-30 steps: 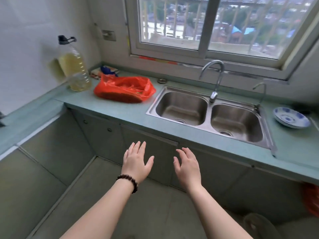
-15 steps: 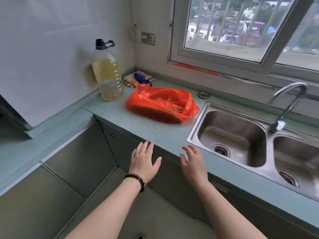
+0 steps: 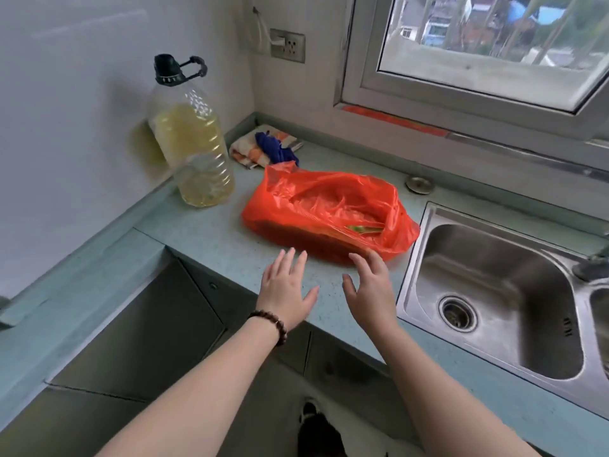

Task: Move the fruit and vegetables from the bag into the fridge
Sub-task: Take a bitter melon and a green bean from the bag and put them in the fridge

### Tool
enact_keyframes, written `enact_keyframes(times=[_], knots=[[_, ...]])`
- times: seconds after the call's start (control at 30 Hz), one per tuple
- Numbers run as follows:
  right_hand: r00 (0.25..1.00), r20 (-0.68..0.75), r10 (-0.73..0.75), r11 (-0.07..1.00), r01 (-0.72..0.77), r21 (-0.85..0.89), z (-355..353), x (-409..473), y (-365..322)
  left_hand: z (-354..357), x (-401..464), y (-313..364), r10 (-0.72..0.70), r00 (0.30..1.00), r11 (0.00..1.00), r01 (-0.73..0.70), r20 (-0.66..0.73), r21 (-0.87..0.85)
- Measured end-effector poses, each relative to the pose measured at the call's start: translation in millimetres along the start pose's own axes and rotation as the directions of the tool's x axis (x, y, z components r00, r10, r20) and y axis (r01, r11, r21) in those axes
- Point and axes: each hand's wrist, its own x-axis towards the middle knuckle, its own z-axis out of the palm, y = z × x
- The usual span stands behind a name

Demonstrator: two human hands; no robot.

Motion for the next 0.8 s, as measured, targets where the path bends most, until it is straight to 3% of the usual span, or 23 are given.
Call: enact_keyframes(times=[0.17,0.37,0.57,0.8], knots=[[1.000,-0.026,0.016,0.997,-0.018,-0.082,18.1,66.9,10.0,6.3,75.3,-4.2,0.105,0.994,0.992,-0.105,-0.002,0.070],[0.994,0.109,0.009,0.993,0.004,-0.115,58.3,120.3,32.1,17.1,155.1,-14.7,0.229,0.971,0.947,-0.239,0.070,0.216],[0.993,0.117,0.000,0.995,0.011,-0.095,70.4,136.0,38.9,24.6,185.4,-40.9,0.334,0.935,0.934,-0.345,0.116,0.095],[0.986,-0.101,-0.130,0.980,0.112,-0.167,71.4,123.2,33.7,28.1,167.9,-54.5,0.441,0.885,0.897,-0.437,-0.147,0.062]])
